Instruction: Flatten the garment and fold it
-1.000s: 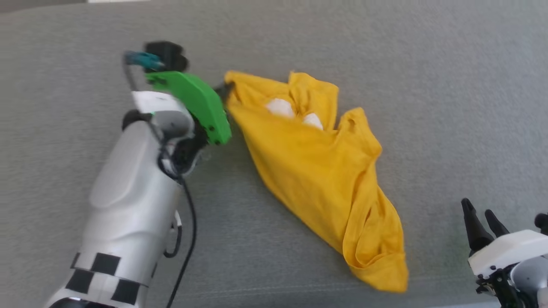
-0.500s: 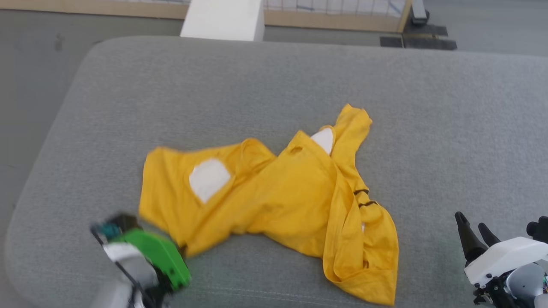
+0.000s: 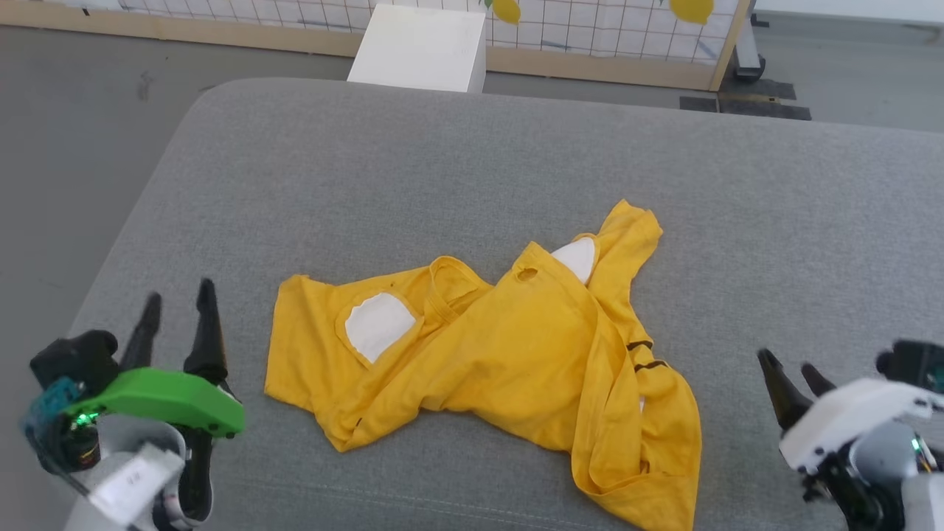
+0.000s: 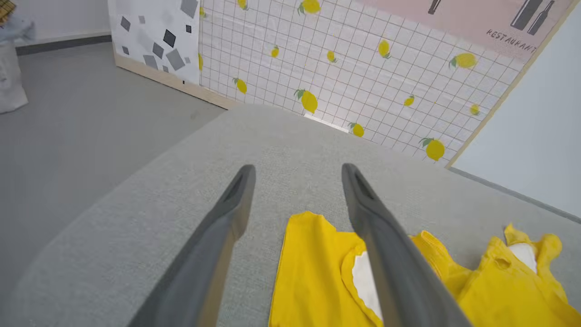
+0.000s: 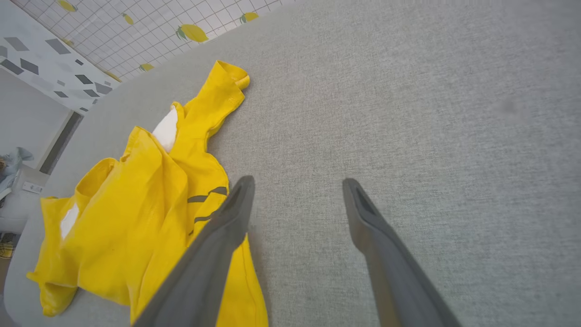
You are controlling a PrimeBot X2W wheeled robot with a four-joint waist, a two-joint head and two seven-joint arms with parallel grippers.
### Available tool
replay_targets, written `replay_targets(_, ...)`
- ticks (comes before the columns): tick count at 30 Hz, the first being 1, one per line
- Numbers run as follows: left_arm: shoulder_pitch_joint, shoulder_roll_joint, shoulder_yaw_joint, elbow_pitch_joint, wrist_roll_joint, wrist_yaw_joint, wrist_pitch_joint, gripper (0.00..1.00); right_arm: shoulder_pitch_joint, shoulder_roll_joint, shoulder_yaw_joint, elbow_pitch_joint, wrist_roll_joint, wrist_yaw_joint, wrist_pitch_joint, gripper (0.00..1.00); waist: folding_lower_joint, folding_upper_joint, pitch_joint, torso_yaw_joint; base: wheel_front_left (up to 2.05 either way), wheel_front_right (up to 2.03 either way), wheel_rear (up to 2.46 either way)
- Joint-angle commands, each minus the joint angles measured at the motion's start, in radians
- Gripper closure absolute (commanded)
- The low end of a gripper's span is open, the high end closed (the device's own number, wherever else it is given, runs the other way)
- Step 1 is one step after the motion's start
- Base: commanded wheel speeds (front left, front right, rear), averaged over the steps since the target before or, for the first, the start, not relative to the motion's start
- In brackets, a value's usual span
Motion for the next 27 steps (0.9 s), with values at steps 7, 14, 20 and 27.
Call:
replay_targets(7, 0.038, -0.037, 0.002, -0.032, 0.143, -0.022, -0.151, 0.0, -0.214, 0.0, 0.113, 0.049, -0.136, -0.001, 0.132, 0.0, 0.0, 0.0, 0.073, 0.022, 0.0, 0.0, 0.0)
replay_targets(14, 0.015, -0.104, 0.054, -0.061, 0.202, -0.088, -0.153, 0.0, -0.439, 0.0, 0.208, 0.226, -0.289, -0.001, 0.249, 0.0, 0.0, 0.0, 0.169, 0.069, 0.0, 0.0, 0.0)
replay_targets(20, -0.023, -0.149, 0.096, -0.034, 0.232, -0.138, -0.153, 0.0, -0.518, 0.0, 0.242, 0.385, -0.336, -0.001, 0.256, 0.0, 0.0, 0.0, 0.215, 0.096, 0.0, 0.0, 0.0)
replay_targets(27, -0.037, -0.186, 0.137, -0.011, 0.265, -0.171, -0.153, 0.0, -0.531, 0.0, 0.334, 0.498, -0.315, -0.001, 0.209, 0.0, 0.0, 0.0, 0.221, 0.095, 0.0, 0.0, 0.0)
